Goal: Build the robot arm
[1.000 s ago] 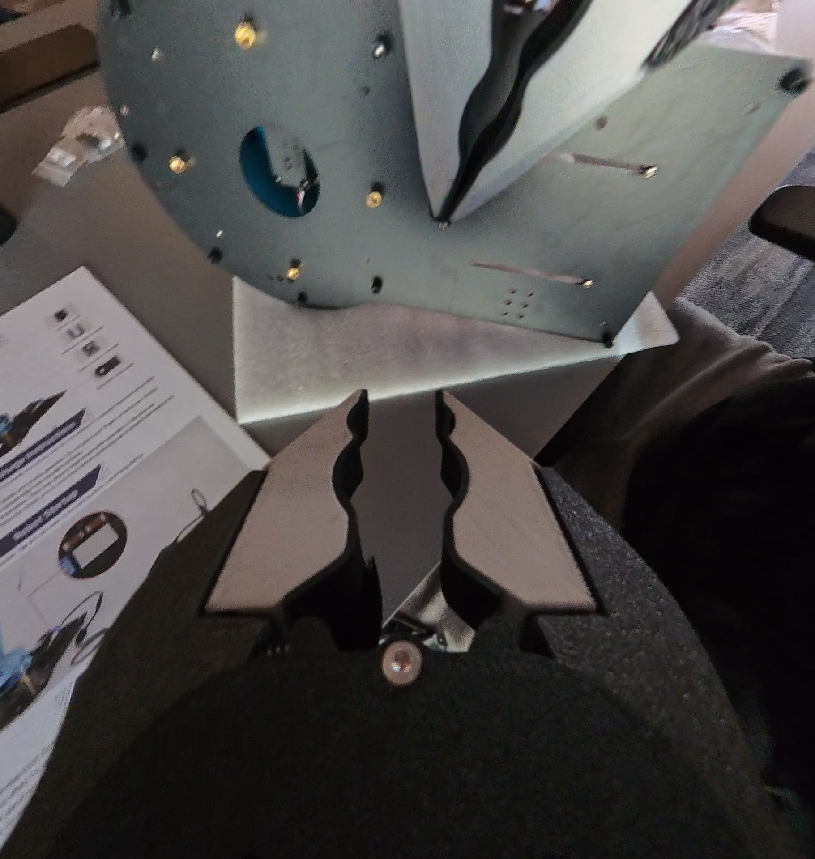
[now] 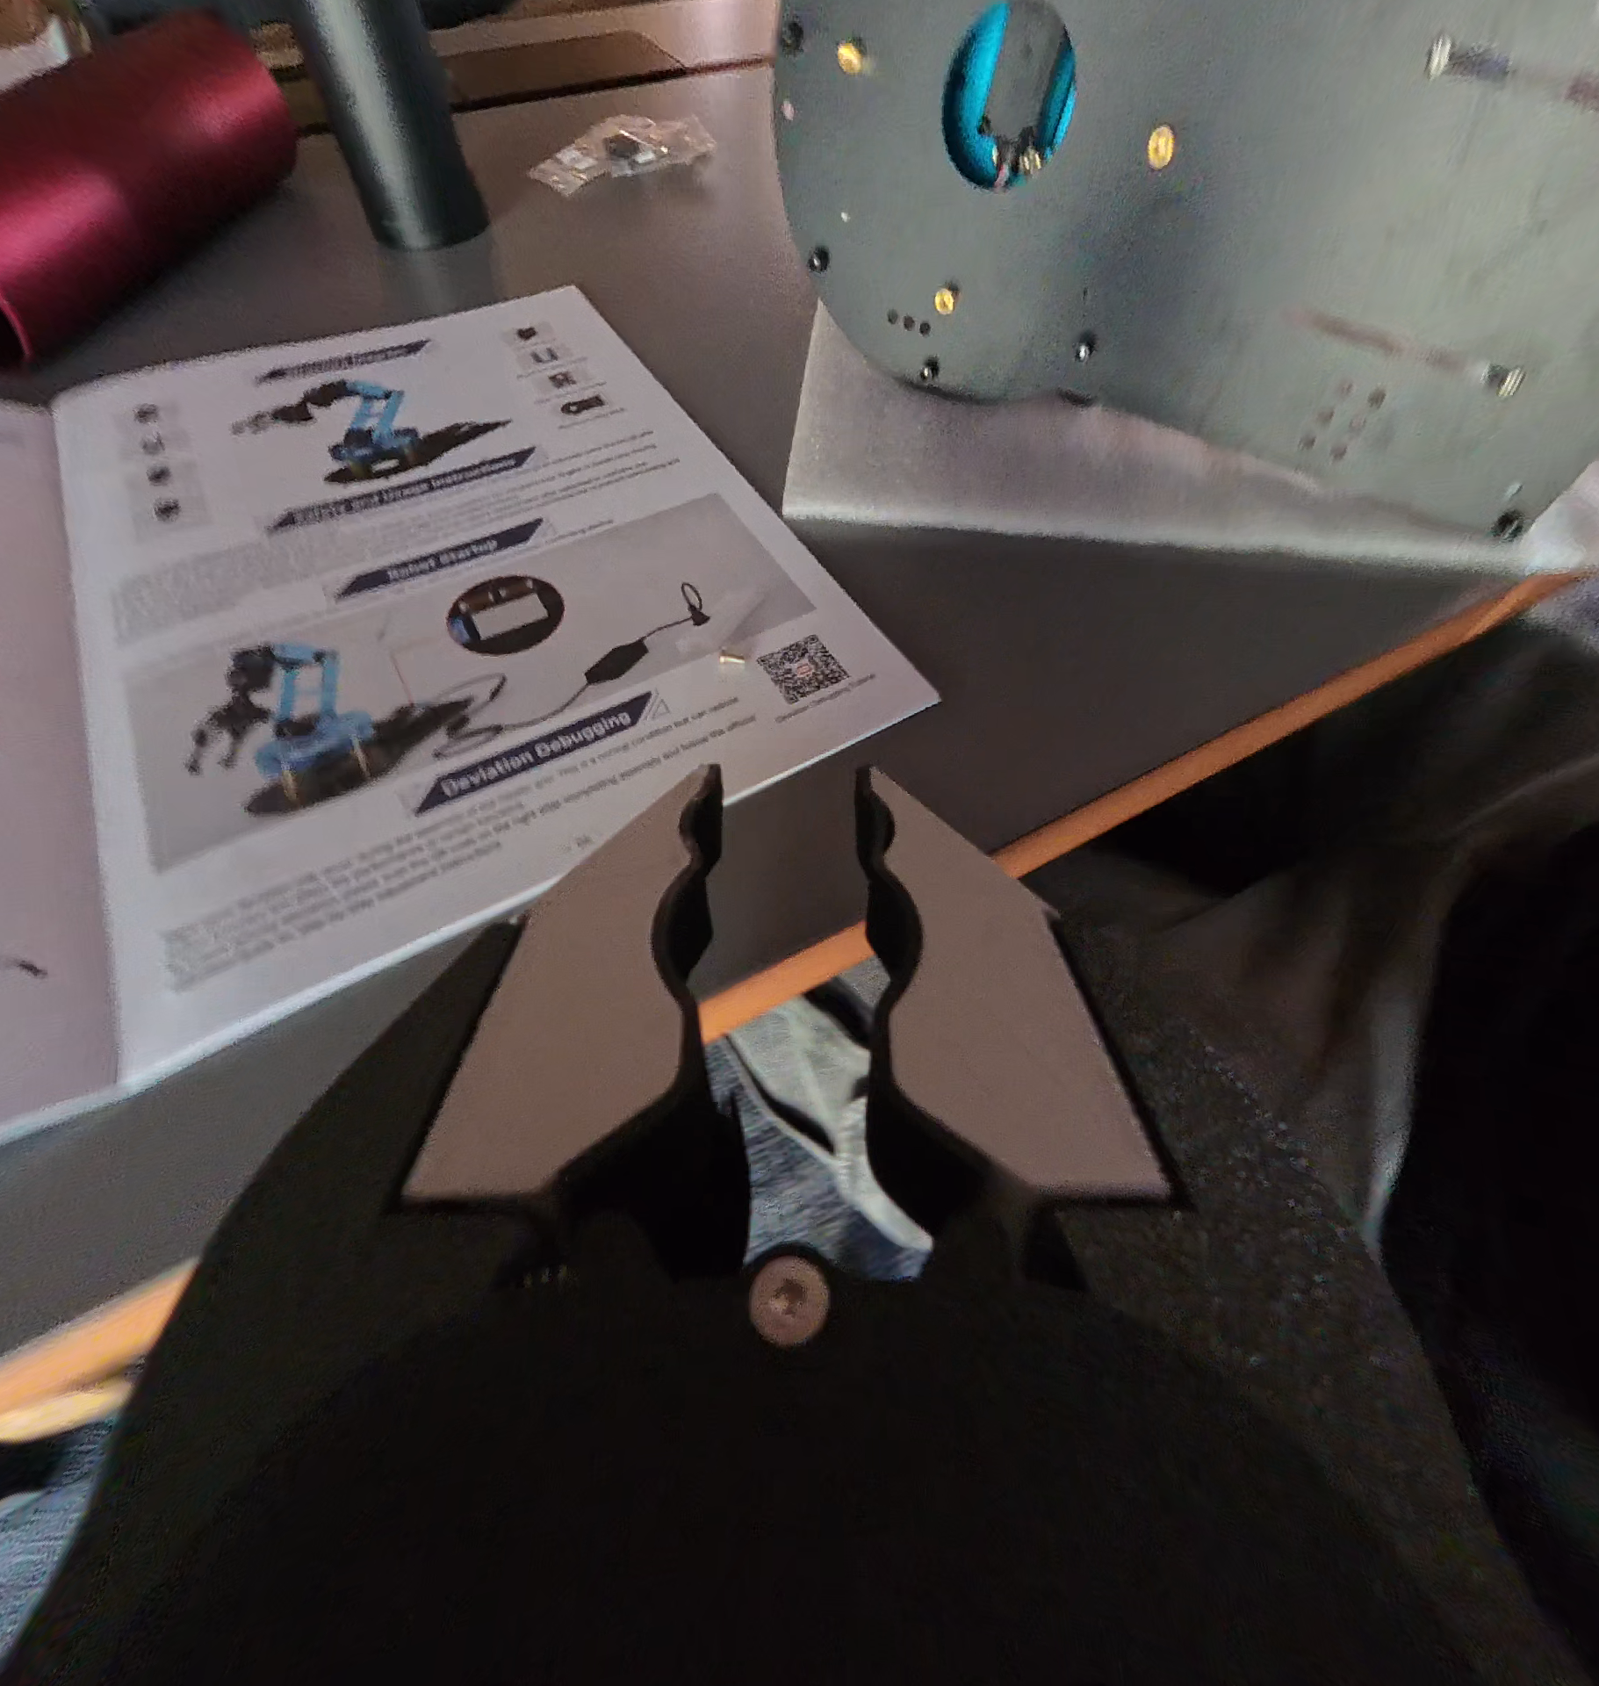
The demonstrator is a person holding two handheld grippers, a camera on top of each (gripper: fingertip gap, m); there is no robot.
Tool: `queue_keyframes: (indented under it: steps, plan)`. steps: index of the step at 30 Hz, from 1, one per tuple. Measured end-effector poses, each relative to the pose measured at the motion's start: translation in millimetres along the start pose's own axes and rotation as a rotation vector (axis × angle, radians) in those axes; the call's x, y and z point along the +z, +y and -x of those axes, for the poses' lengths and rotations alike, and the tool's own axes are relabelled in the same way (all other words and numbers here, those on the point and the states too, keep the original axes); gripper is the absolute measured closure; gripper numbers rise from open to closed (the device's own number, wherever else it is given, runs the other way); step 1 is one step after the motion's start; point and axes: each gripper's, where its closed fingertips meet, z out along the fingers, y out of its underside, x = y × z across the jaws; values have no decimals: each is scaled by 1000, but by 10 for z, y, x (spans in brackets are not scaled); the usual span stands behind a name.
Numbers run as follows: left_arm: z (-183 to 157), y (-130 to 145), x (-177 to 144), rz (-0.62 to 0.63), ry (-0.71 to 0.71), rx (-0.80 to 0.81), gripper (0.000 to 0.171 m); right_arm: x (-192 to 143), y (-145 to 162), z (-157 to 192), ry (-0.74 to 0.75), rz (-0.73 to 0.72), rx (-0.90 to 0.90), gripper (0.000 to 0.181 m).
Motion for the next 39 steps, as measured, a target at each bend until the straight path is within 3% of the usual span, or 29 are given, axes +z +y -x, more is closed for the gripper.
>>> queue_keyframes:
  steps: [2,4,8,14,18,23,28,34,39]
  plan:
    - [30,-45,50,33,4,127,144,-365,335,146,-5,-82,117,171]
    - [31,-103,104,57,61,191,146,-643,857,187,73,-70,219,170]
    - [155,-194,210,114,144,167,145,-1077,1764,347,247,-42,389,167]
    - [166,-184,423,268,205,206,142,-1470,2386,737,365,-72,531,168]
    - [1,-223,515,290,220,209,141,-1902,2921,685,581,35,590,167]
    - [-65,-197,558,292,174,184,140,-2699,3844,744,827,368,662,163]
    - [-38,-169,574,324,138,155,139,-2993,4154,553,798,353,671,163]
    - [-73,-220,582,312,105,119,138,-2923,4532,232,679,411,706,154]
    - [-82,-182,545,318,80,108,138,-2871,4513,176,690,342,708,155]
